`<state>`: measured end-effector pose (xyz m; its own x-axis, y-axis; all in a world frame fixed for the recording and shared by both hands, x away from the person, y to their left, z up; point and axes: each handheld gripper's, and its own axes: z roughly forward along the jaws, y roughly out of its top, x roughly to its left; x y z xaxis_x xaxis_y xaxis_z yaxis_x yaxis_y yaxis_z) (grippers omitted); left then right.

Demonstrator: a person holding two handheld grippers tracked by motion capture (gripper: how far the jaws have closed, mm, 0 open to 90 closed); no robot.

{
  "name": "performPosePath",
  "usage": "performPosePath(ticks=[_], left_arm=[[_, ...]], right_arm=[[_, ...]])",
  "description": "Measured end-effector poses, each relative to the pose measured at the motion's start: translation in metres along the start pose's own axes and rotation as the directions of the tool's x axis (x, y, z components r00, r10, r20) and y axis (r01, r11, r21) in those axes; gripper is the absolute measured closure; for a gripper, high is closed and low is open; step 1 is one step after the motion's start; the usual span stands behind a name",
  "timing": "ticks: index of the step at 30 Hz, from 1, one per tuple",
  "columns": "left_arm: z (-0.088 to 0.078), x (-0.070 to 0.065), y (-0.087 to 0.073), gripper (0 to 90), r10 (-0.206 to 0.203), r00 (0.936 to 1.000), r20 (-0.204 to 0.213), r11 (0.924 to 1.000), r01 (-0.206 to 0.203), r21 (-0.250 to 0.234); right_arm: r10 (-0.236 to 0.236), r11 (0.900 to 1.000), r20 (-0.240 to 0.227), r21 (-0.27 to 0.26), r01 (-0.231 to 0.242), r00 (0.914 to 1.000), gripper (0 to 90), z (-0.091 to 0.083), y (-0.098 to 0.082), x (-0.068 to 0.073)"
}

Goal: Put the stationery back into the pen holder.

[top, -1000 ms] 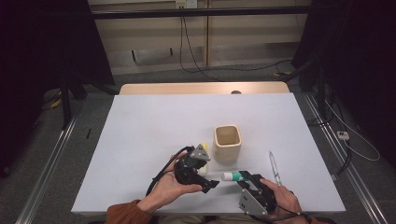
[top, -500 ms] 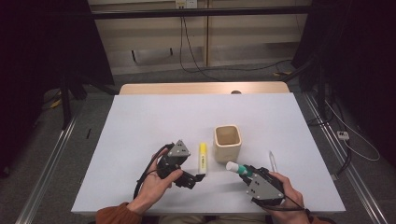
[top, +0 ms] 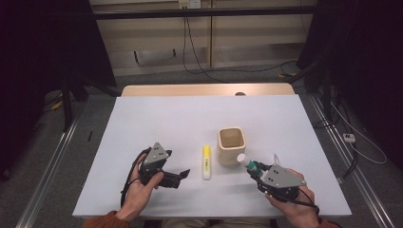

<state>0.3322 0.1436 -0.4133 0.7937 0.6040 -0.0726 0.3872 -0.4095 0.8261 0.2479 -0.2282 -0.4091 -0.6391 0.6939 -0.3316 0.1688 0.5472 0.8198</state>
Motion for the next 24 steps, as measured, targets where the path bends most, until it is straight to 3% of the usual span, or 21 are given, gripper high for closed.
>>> performPosePath(ticks=[4, 9, 15, 18, 24], left_arm=[[-0.01, 0.007, -0.012, 7.1, -0.005, 0.9999, -0.013, 0.9996, 0.005, -0.027], [-0.016, 0.01, -0.024, 7.1, -0.064, 0.9973, -0.035, 0.9957, 0.062, -0.069], [-0.028, 0.01, -0.029, 7.1, -0.045, 0.9953, -0.085, 0.9968, 0.04, -0.069], [-0.026, 0.01, -0.034, 7.1, -0.088, 0.9936, -0.071, 0.9934, 0.083, -0.079], [-0.031, 0.009, -0.034, 7.1, -0.059, 0.9921, -0.111, 0.9927, 0.046, -0.111]], right_arm=[[0.032, 0.999, 0.001, -0.004, -0.032, 0.9995, 67.2, -0.002, 0.002, -0.004], [0.085, 0.996, -0.015, -0.026, -0.086, 0.9962, 67.2, -0.001, 0.007, -0.011], [0.163, 0.984, -0.042, -0.061, -0.165, 0.9858, 67.2, -0.003, 0.014, -0.022], [0.193, 0.978, -0.053, -0.072, -0.196, 0.9798, 67.2, -0.003, 0.015, -0.028], [0.244, 0.963, -0.05, -0.107, -0.248, 0.9686, 67.2, -0.002, 0.019, -0.04]])
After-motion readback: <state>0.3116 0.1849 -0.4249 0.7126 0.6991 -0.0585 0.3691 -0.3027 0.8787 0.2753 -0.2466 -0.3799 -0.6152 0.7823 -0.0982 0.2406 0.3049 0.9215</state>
